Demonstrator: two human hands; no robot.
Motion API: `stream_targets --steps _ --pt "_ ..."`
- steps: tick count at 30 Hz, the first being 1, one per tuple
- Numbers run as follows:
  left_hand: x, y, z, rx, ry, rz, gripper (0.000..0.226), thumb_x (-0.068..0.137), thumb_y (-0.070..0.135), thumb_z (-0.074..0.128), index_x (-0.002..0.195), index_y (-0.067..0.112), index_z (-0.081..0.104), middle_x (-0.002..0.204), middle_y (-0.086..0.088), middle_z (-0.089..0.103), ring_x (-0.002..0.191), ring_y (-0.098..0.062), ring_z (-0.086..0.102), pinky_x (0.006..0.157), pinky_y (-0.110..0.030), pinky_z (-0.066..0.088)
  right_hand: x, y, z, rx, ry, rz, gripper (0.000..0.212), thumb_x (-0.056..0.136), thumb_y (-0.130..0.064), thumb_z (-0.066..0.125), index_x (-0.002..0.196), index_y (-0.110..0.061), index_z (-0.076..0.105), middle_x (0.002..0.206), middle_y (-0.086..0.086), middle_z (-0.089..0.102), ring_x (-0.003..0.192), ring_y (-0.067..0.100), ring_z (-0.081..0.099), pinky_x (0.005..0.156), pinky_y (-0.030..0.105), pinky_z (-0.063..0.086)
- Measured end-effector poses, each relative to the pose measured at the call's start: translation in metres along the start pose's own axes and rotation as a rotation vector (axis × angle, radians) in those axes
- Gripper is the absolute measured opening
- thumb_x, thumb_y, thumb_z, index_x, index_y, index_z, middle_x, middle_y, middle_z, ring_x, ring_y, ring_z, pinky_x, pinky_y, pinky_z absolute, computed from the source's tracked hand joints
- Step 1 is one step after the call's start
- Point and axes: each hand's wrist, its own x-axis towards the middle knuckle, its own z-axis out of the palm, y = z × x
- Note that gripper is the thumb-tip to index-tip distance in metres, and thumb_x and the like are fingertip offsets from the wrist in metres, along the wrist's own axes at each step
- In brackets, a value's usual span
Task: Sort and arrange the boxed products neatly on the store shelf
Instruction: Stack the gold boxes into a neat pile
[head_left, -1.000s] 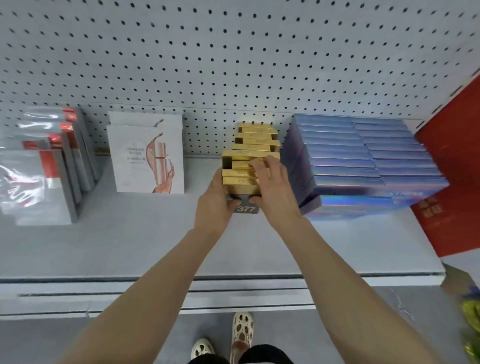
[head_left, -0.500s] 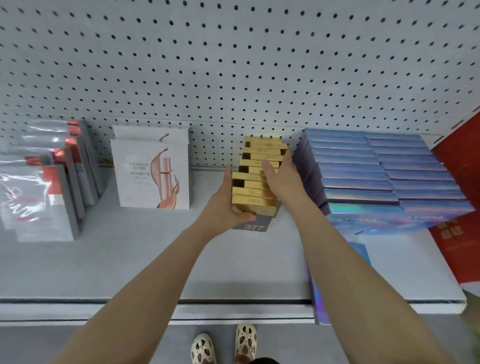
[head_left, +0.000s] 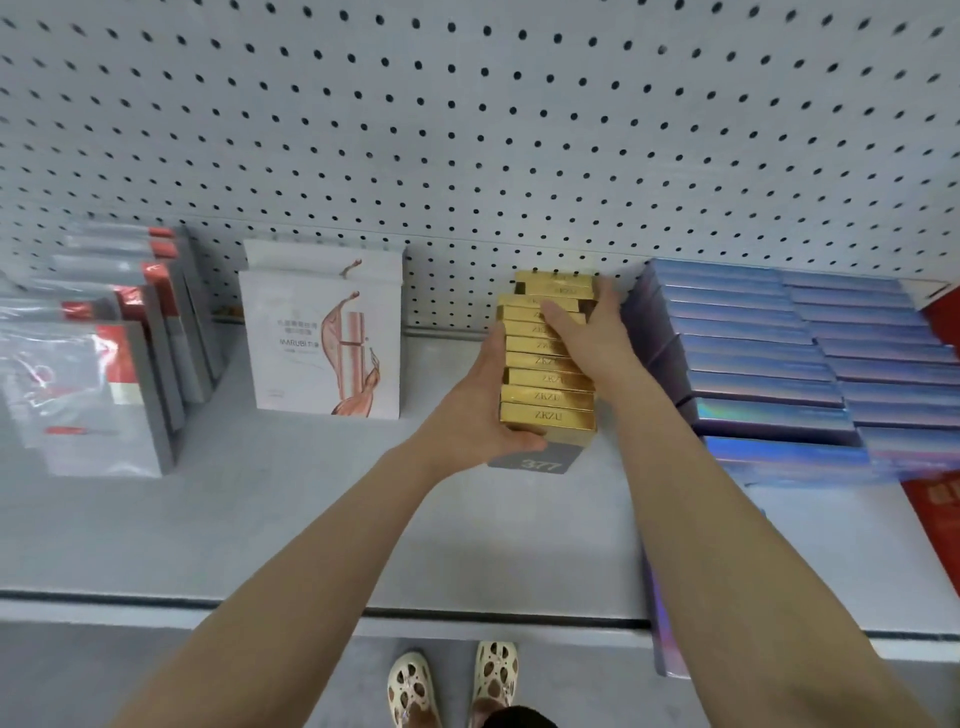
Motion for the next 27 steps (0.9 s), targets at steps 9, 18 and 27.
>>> stream_targets --steps 9,18,27 --pt "-0.015 -0.010 -0.028 0.038 0.038 -0.032 0.122 0.061 0.033 0.085 0.145 0.053 -0.002 0.119 0.044 0.046 0.111 0.017 0.049 0.081 0.004 0.037 0.000 -0.010 0.041 0.035 -0.138 -0.004 0.048 0.101 -0.043 0.048 0.142 -0.020 0.038 0.122 -0.003 0.060 0.096 0.010 0.060 0.084 0.032 0.048" --pt "-0.014 -0.012 -0.024 -0.003 0.049 -0.034 0.123 0.063 0.021 0.086 0.151 0.039 0.001 0.121 0.039 0.047 0.115 0.010 0.051 0.094 -0.017 0.043 -0.014 -0.004 0.038 0.149 -0.216 -0.003 0.035 0.106 -0.029 0.034 0.141 -0.029 0.038 0.115 -0.012 0.061 0.102 0.006 0.061 0.077 0.025 0.049" --pt "-0.018 0.001 -0.027 0.026 0.062 -0.004 0.126 0.058 0.026 0.090 0.152 0.032 0.006 0.140 0.012 0.045 0.127 -0.005 0.045 0.106 -0.033 0.042 -0.026 -0.011 0.034 -0.025 -0.206 -0.059 0.040 0.107 -0.029 0.031 0.146 -0.022 0.032 0.133 0.000 0.056 0.115 0.018 0.058 0.099 0.040 0.048"
